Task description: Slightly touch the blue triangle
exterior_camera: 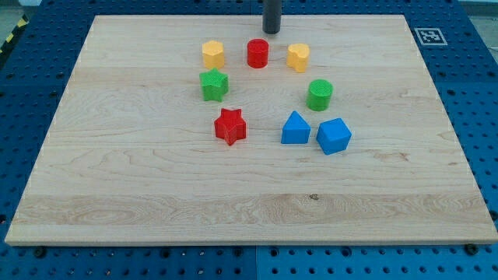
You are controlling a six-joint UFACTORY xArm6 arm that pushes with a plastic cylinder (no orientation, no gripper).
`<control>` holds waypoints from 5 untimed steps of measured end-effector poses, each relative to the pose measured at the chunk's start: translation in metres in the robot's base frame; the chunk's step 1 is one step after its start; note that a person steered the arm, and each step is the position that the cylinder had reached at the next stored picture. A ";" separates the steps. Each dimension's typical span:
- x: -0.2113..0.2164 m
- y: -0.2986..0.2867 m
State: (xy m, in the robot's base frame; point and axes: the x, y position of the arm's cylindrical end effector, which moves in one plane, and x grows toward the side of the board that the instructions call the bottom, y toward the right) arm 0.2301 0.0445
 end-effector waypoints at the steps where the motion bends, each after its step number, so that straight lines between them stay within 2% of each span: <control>1: 0.000 0.001; 2: 0.000 0.004; 3: -0.001 0.060; 4: 0.003 0.144; 5: 0.048 0.204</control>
State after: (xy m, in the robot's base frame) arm 0.2777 0.2482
